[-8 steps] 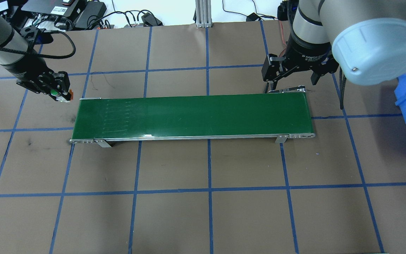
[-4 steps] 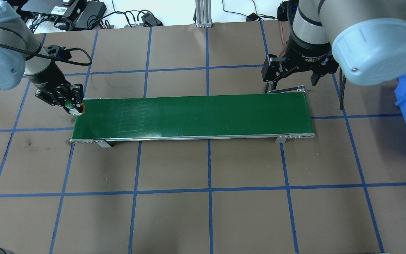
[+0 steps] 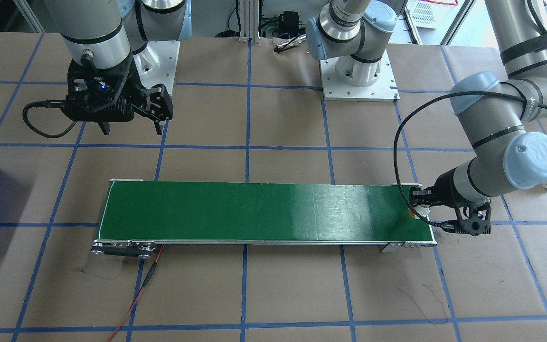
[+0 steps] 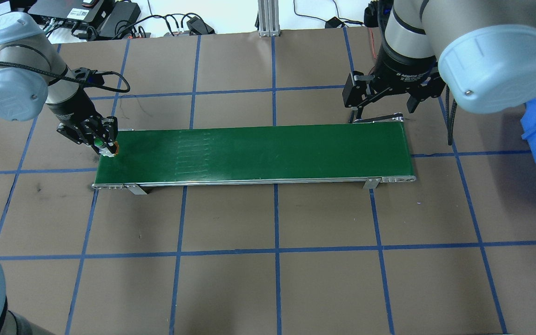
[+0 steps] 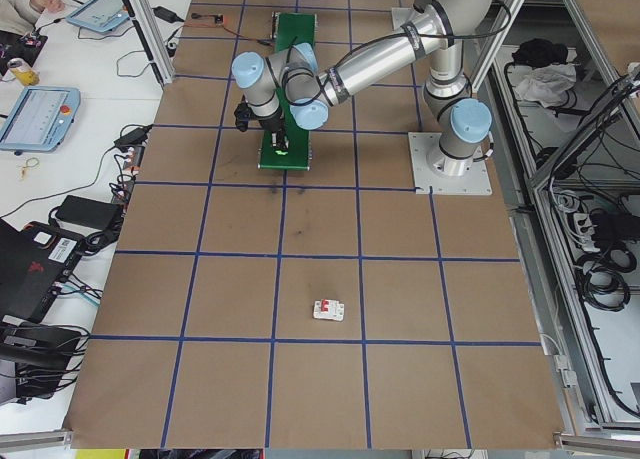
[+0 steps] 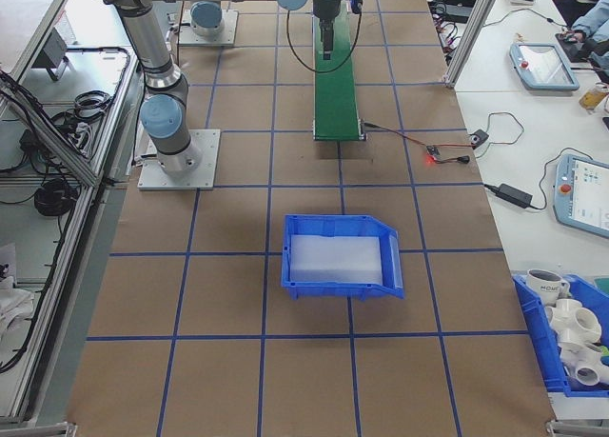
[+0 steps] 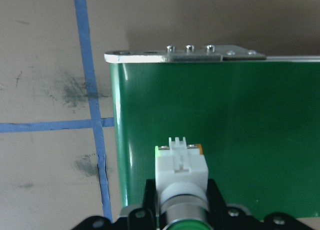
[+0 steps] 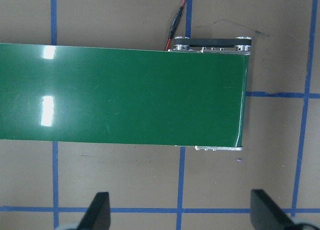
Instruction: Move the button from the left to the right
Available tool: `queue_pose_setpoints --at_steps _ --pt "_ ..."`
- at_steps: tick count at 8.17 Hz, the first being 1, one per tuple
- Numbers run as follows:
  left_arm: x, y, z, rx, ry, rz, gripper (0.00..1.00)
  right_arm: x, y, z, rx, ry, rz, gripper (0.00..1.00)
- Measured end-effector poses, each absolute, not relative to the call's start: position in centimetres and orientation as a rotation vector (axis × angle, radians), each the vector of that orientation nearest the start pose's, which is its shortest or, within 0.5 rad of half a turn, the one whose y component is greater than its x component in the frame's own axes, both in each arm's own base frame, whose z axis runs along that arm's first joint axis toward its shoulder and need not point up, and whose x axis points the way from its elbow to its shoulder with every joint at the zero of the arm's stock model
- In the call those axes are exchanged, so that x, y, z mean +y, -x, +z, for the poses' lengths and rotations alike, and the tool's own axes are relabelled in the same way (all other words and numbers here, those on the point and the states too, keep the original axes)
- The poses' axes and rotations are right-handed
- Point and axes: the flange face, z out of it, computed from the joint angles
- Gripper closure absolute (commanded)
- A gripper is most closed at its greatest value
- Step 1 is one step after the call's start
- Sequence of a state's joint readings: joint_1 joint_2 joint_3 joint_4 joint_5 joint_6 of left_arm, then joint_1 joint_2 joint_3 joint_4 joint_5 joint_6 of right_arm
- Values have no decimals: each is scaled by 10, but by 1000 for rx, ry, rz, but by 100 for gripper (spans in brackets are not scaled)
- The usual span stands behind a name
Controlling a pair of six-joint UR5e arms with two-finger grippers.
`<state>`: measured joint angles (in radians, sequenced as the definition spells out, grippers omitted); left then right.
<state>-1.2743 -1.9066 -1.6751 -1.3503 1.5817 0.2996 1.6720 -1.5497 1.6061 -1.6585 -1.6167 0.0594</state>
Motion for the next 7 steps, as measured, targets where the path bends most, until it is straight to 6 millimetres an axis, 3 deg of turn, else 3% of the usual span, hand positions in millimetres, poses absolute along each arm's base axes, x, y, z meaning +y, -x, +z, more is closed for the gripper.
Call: queue_pose_setpoints --at_steps 1,2,3,5,6,7 --pt "-586 -41 273 3177 -8 348 62 -488 -179 469 3183 65 -56 0" --pt "-586 -41 269 3176 -7 359 11 -487 -179 469 3182 65 -56 0" --pt "-587 -42 264 3169 -3 375 0 -487 -179 469 3181 65 -56 0" --pt "-585 -42 267 3132 -10 392 0 -488 -179 469 3181 65 -58 0" --pt "-584 -34 273 3128 -24 380 0 -488 -179 469 3181 65 -58 0" --pt "-581 -13 289 3137 -54 336 0 -488 -179 469 3181 65 -58 0"
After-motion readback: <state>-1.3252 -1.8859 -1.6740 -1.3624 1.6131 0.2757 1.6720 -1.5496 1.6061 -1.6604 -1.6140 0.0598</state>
